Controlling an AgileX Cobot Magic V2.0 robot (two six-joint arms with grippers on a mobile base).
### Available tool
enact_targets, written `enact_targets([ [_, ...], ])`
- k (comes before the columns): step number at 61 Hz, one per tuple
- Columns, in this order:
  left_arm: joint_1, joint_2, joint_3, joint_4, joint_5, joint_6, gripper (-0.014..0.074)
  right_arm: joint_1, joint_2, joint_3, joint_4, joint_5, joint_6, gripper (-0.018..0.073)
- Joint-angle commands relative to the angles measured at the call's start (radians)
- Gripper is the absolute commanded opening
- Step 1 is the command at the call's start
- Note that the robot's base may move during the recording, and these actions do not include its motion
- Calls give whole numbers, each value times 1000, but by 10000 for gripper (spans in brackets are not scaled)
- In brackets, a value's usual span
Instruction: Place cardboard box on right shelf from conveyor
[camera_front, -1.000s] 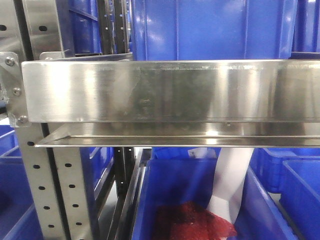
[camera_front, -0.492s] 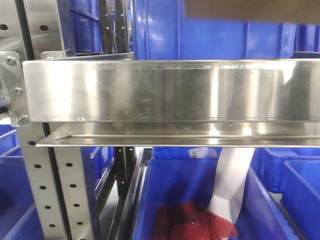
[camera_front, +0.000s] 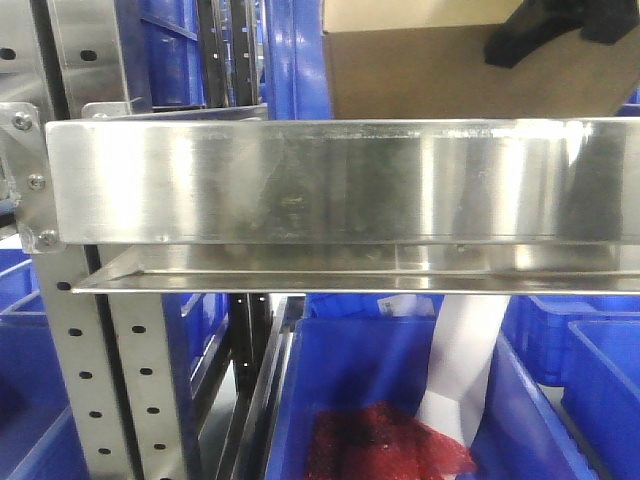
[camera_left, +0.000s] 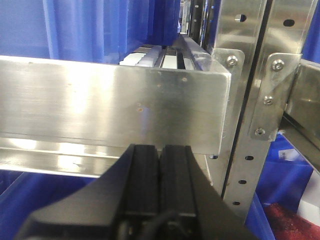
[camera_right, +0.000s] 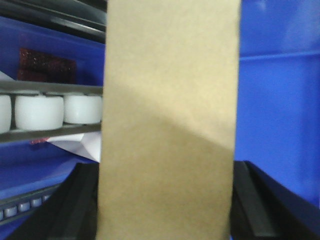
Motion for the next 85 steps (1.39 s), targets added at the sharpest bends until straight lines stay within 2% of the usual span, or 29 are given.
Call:
enact_targets([
  [1, -3, -15, 8, -6, -87, 0, -116, -7, -13, -39, -28, -82, -9, 235],
  [7, -3, -15, 8, -6, -87, 0, -116, -7, -12, -37, -27, -75, -4, 248],
  [11, -3, -15, 8, -6, -87, 0, -116, -7, -12, -37, -27, -72, 26, 308],
  [17, -3, -15, 8, -6, -87, 0, -116, -7, -12, -37, -27, -72, 87, 494],
  [21, -3, -15, 8, -6, -87, 0, -116, -7, -14, -37, -27, -70, 121, 653],
  [36, -3, -15, 8, -6, -87, 0, -116, -7, -40, -37, -19, -7, 155, 629],
  [49, -3, -15, 8, -6, -87, 0, -116, -7, -98, -37, 52, 49, 198, 629],
  [56, -3, -15, 8, -6, -87, 0, -116, -7, -130, -37, 99, 75, 265, 629],
  [62, -3, -15, 8, -6, -87, 0, -116, -7, -165, -36, 142, 90, 388, 625],
  [70, -3, -15, 8, -6, -87, 0, -116, -7, -218, -15, 155, 54, 638, 573],
  [75, -3, -15, 8, -6, -87, 0, -116, -7, -273, 25, 153, -10, 826, 473],
  [80, -3, -15, 8, -6, -87, 0, -116, -7, -339, 92, 149, -98, 970, 334],
  [85, -3, -15, 8, -6, -87, 0, -116, -7, -409, 164, 149, -179, 1072, 200],
])
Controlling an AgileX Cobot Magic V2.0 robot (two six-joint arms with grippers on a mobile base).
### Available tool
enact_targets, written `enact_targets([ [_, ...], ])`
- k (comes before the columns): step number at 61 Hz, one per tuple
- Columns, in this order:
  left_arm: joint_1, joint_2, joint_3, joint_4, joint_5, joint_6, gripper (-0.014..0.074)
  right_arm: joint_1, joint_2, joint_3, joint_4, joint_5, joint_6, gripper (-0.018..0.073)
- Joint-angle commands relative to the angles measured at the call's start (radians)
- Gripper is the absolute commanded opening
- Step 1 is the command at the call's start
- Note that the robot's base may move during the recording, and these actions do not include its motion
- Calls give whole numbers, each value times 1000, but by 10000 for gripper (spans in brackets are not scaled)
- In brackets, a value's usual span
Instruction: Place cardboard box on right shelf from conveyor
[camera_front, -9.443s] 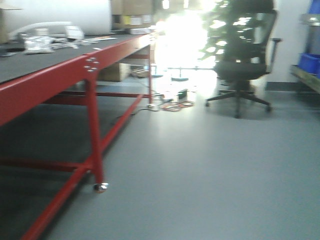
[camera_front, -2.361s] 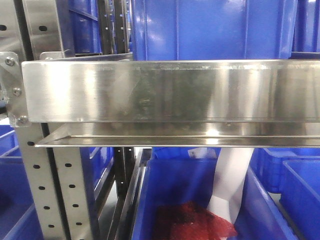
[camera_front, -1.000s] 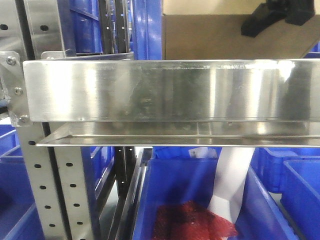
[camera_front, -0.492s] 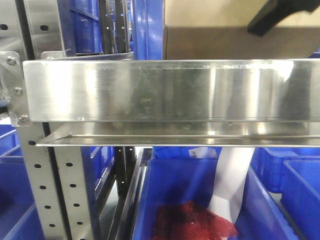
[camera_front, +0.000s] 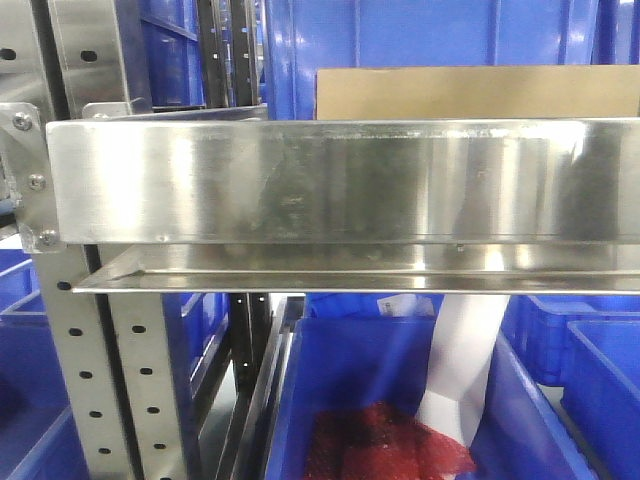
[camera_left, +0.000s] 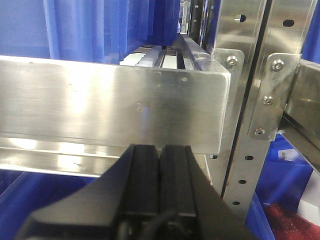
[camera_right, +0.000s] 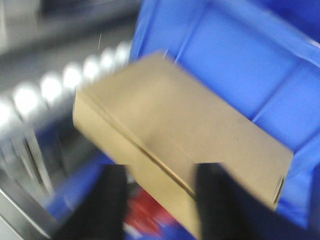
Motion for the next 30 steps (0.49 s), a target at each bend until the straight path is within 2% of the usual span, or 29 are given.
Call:
enact_targets([
  [1, -3, -15, 8, -6, -87, 0, -116, -5, -93, 49, 3, -174, 138, 178],
  [6, -3, -15, 8, -6, -87, 0, -116, -5, -169, 124, 3, -251, 206, 52],
  [15, -3, -15, 8, -6, -87, 0, -116, -5, -294, 246, 3, -378, 305, 66],
  [22, -3, -15, 8, -6, -87, 0, -116, -5, -382, 323, 3, -438, 309, 66],
  [30, -3, -15, 8, -6, -87, 0, -116, -5, -425, 369, 3, -439, 309, 66],
])
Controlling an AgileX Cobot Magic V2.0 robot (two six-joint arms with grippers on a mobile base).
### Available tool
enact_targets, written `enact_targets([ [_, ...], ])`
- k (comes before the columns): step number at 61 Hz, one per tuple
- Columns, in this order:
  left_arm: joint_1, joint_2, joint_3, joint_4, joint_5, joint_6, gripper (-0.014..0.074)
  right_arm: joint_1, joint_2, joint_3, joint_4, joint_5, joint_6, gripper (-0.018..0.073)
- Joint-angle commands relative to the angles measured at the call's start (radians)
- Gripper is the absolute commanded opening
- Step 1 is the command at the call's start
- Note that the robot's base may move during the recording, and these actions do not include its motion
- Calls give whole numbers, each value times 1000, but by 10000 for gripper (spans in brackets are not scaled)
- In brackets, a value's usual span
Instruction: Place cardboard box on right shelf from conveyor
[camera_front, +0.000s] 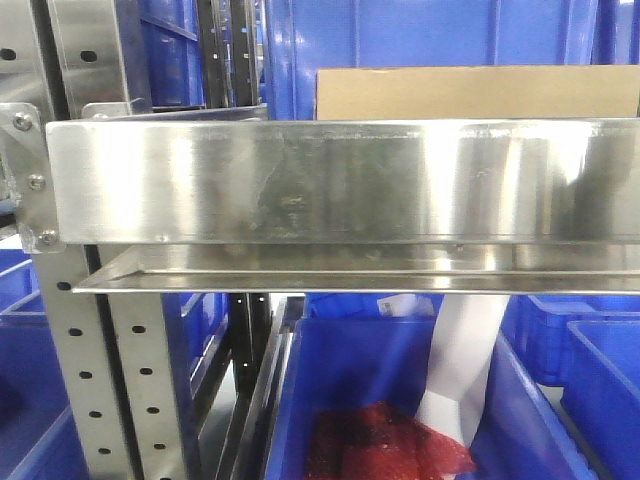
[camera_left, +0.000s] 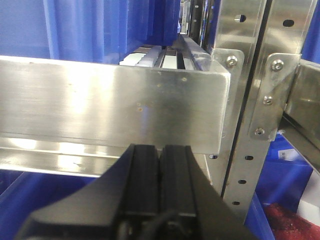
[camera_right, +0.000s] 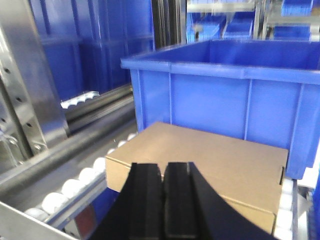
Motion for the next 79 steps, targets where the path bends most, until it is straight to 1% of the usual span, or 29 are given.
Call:
enact_targets([
  [1, -3, -15, 8, -6, -87, 0, -116, -5, -16, -9, 1, -101, 3, 66],
  [11, -3, -15, 8, -6, -87, 0, -116, -5, -14, -8, 1, -67, 3, 66],
  [39, -3, -15, 8, -6, -87, 0, -116, -5, -14, -8, 1, -58, 2, 66],
  [45, -3, -15, 8, -6, -87, 0, -116, -15, -15, 13, -14, -63, 0, 66],
  [52, -3, -15, 8, -6, -87, 0, -116, -73, -46, 59, -15, -63, 0, 66],
  [57, -3, -15, 8, -6, -87, 0, -116, -136, -97, 105, -15, -64, 0, 66],
  [73, -3, -15, 8, -6, -87, 0, -116, -359, -350, 315, -15, -103, 0, 66],
  [79, -3, -15, 8, -6, -87, 0, -116, -413, -433, 393, -15, -105, 0, 66],
])
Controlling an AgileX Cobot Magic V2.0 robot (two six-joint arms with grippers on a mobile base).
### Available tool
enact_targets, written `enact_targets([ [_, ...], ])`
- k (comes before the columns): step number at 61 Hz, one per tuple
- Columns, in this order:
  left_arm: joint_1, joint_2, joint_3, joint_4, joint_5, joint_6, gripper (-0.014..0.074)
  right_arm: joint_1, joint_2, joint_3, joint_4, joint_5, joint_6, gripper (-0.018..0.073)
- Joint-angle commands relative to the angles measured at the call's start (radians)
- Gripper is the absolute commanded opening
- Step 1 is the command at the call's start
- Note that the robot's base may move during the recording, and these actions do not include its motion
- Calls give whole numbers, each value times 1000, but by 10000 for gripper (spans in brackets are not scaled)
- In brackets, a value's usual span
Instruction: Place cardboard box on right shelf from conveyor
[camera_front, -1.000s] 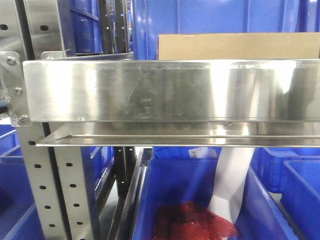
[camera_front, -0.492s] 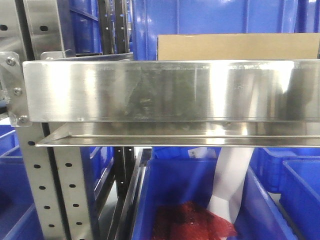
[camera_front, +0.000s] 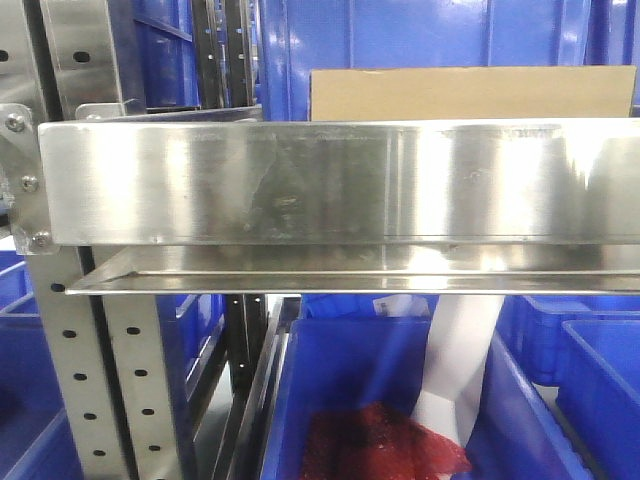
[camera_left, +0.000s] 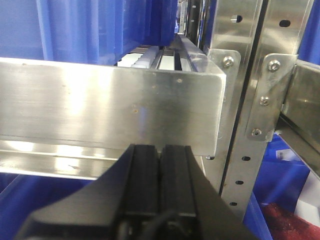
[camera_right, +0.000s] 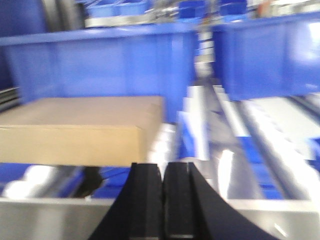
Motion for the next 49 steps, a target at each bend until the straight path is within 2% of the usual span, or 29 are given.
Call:
enact_targets([
  [1, -3, -15, 8, -6, -87, 0, -116, -52, -66, 37, -10, -100, -4, 66],
  [8, -3, -15, 8, -6, -87, 0, -116, -81, -148, 119, -10, -113, -4, 66],
  [23, -3, -15, 8, -6, -87, 0, -116, -82, -279, 265, -9, -192, -2, 66],
  [49, -3, -15, 8, -6, -87, 0, -116, -82, -276, 265, -9, -166, -2, 66],
])
